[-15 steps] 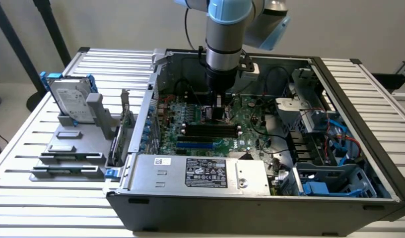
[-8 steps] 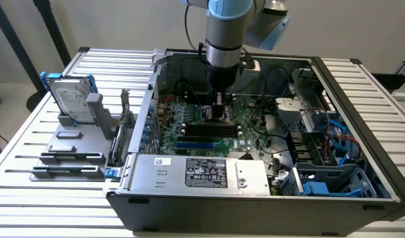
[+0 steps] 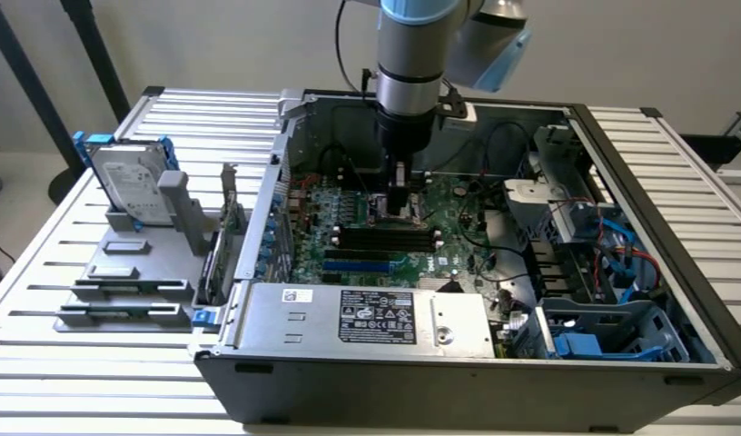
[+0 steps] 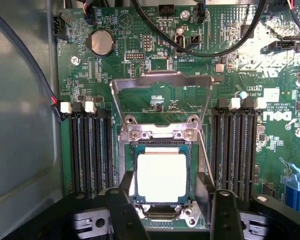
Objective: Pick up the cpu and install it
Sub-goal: 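Place the cpu into insertion slot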
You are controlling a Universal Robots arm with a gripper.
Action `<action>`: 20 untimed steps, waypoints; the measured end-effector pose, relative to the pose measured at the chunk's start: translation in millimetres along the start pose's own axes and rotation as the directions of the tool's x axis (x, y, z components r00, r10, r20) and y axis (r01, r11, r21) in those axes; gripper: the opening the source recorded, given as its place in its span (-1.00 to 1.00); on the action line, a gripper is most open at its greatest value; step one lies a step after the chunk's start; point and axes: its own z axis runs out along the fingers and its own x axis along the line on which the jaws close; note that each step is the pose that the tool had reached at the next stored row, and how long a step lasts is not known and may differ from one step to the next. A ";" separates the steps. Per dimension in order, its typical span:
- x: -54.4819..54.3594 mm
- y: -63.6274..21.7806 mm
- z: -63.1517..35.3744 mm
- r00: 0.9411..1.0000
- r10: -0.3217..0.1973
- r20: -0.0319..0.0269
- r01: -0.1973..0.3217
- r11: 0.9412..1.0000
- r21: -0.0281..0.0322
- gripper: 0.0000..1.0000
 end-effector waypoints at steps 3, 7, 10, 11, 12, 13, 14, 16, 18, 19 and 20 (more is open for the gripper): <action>-0.1 -5.3 -3.3 1.000 0.000 -0.002 0.000 1.000 0.000 -0.05; -0.6 -17.0 -7.1 1.000 0.000 -0.005 0.000 1.000 0.001 -0.41; -0.9 -26.6 -10.5 1.000 0.000 -0.007 0.000 1.000 0.003 -0.65; -1.0 -29.6 -11.6 1.000 0.000 -0.008 0.000 1.000 0.003 -0.76; -1.1 -32.1 -12.1 1.000 0.000 -0.008 0.000 1.000 0.004 -0.79; -1.1 -33.1 -12.1 1.000 0.000 -0.009 0.000 1.000 0.003 -0.79; -1.1 -33.1 -12.2 1.000 0.000 -0.009 0.000 1.000 0.004 -0.79; -1.1 -33.1 -12.2 1.000 -0.002 -0.009 0.002 1.000 0.004 -0.79; -1.1 -33.1 -12.2 1.000 -0.003 -0.009 0.003 1.000 0.004 -0.79; -1.1 -33.1 -12.2 1.000 -0.004 -0.009 0.004 1.000 0.004 -0.79; -1.1 -33.2 -12.2 1.000 -0.005 -0.009 0.005 1.000 0.004 -0.79</action>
